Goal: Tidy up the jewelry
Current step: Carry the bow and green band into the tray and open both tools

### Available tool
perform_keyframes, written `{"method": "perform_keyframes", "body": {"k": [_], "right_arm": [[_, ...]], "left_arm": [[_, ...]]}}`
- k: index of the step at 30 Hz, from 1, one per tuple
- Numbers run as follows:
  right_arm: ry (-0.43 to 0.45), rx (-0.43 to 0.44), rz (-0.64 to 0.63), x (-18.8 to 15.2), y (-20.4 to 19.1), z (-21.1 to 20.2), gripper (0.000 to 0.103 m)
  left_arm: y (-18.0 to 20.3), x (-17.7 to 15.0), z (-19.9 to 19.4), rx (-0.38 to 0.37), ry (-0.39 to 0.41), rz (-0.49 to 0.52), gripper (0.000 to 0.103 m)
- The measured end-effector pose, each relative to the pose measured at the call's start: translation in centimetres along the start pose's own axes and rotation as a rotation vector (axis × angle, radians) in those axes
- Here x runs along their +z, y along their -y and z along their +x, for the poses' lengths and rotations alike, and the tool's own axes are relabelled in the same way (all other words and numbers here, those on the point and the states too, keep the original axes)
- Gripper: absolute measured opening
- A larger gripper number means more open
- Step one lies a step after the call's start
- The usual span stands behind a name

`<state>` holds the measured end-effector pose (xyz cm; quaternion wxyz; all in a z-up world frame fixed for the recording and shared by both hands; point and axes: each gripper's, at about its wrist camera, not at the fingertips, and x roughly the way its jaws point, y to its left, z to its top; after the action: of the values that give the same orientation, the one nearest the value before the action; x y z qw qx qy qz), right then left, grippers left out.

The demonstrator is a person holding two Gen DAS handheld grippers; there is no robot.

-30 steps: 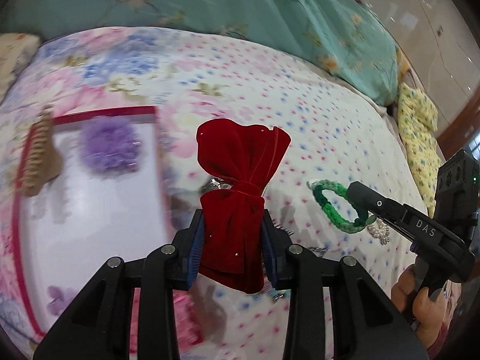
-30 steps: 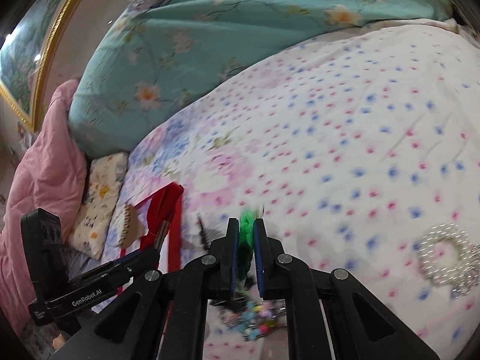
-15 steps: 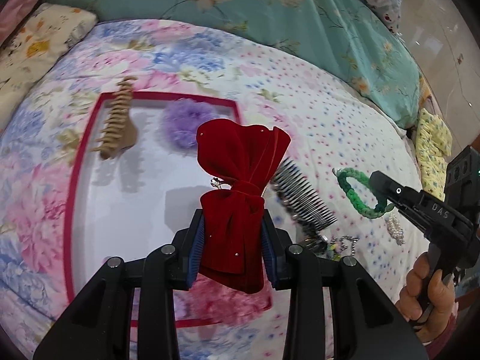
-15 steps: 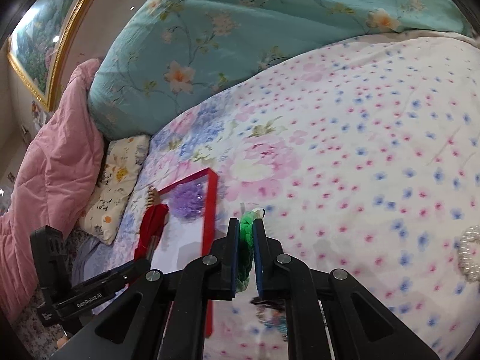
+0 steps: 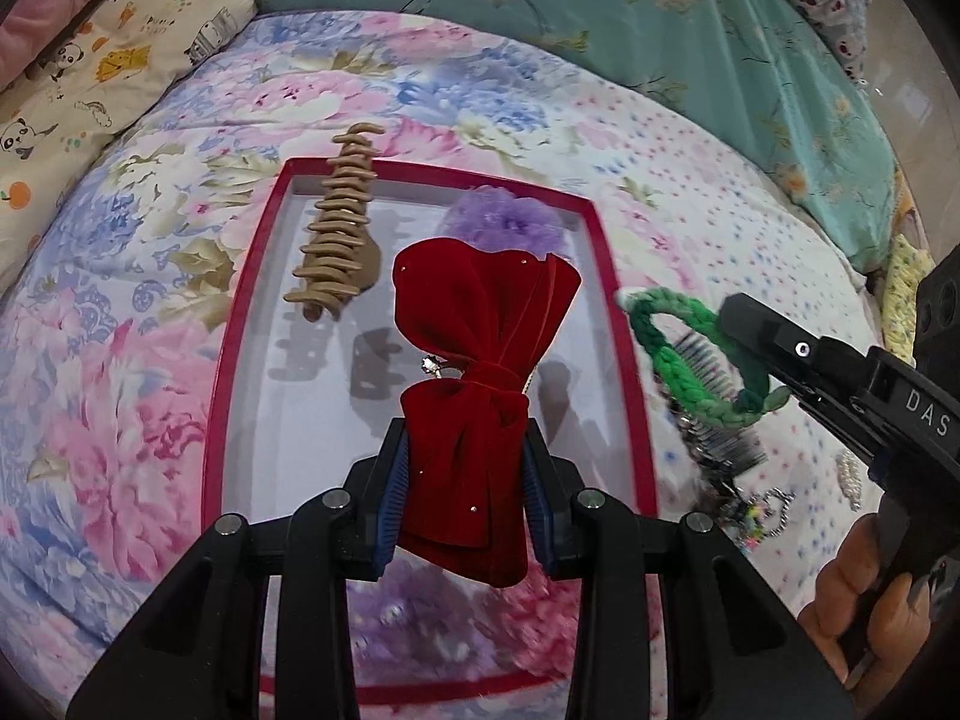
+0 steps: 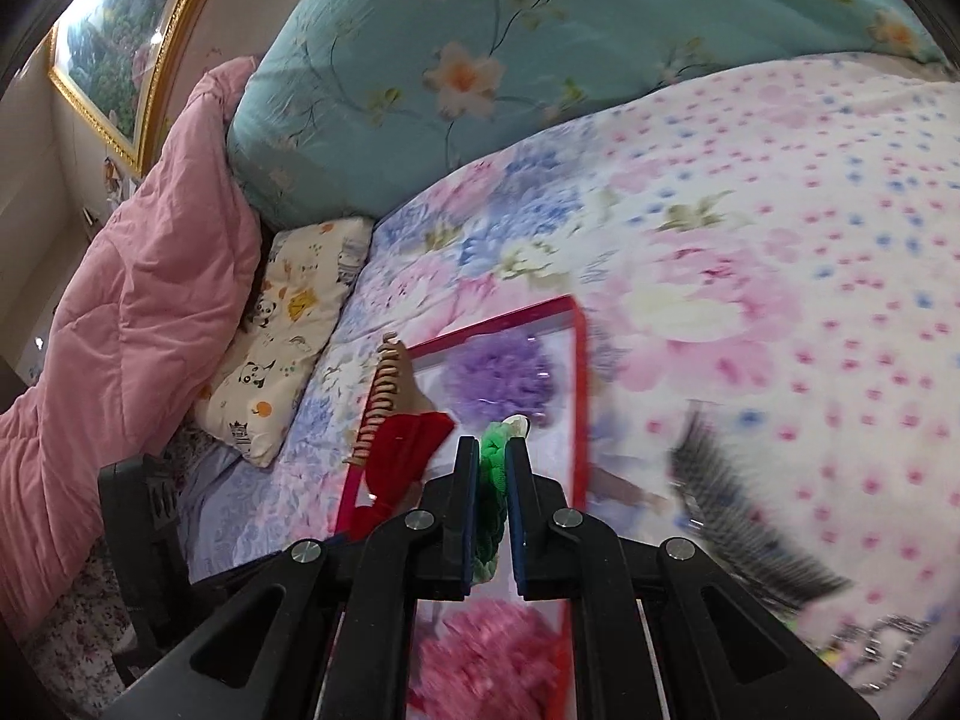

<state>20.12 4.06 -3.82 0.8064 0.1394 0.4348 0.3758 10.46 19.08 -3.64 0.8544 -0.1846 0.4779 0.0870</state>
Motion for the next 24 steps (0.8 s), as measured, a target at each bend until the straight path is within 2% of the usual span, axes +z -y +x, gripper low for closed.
{"method": "perform_keyframes", "body": {"k": [9,24], "right_arm": [[-0.051,-0.016,0.025,-0.1,0.1,5.3,0.008],[-0.141,-0.072,0.002,-1.6,1.3,8.2,0.009]], "left_arm": [[-0.6,1.4,2.6,0.02,-0.013,-0.014,0.033],[-1.4,1.2,4.2,0.063,-0.042,-0.011,0.033]]}}
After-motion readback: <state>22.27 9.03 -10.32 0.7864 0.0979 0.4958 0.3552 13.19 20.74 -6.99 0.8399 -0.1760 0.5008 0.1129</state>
